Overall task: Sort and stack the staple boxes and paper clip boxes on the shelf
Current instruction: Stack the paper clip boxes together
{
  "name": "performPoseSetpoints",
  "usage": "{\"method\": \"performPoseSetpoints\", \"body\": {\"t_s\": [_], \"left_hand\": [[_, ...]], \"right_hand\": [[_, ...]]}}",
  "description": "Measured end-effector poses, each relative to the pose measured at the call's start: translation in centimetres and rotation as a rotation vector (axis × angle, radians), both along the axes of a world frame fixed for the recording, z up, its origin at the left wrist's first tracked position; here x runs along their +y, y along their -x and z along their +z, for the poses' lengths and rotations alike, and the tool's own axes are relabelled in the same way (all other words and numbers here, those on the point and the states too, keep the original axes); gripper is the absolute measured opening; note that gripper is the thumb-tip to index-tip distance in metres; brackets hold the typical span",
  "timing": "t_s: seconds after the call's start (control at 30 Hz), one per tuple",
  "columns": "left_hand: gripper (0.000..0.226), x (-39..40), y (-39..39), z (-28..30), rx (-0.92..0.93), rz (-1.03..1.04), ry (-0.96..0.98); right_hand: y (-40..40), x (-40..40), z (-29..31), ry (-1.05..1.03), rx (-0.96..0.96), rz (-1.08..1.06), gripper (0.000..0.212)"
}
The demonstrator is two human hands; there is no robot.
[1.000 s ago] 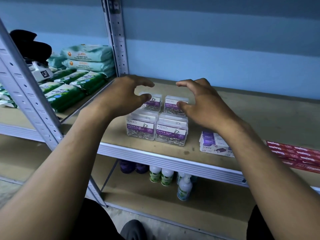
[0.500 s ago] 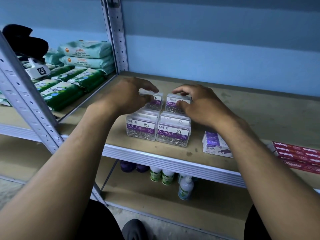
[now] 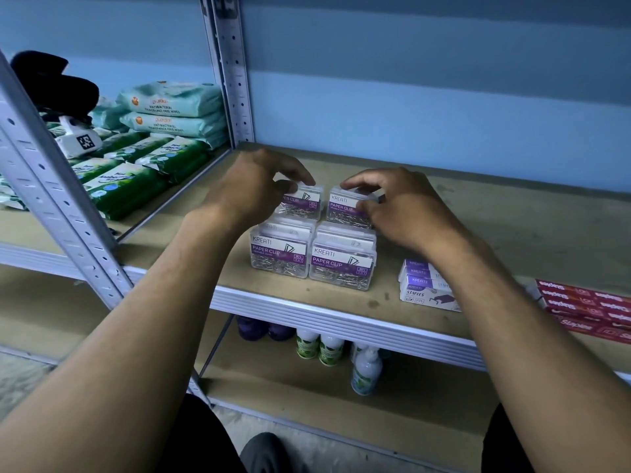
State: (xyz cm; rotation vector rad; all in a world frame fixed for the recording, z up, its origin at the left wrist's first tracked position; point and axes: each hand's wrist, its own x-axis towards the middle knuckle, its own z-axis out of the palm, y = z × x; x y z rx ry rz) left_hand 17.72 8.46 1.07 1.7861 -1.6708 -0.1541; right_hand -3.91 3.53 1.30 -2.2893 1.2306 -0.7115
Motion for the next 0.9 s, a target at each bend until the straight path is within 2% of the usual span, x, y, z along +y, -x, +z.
{"method": "performPoseSetpoints", "body": {"t_s": [0.9], "left_hand": [[0.022,5.0,1.0,2.4,-0.028,-0.095,0.046]], "right_hand": [[1.5,3.9,2.0,0.102,0.027,0.091,0.033]]}}
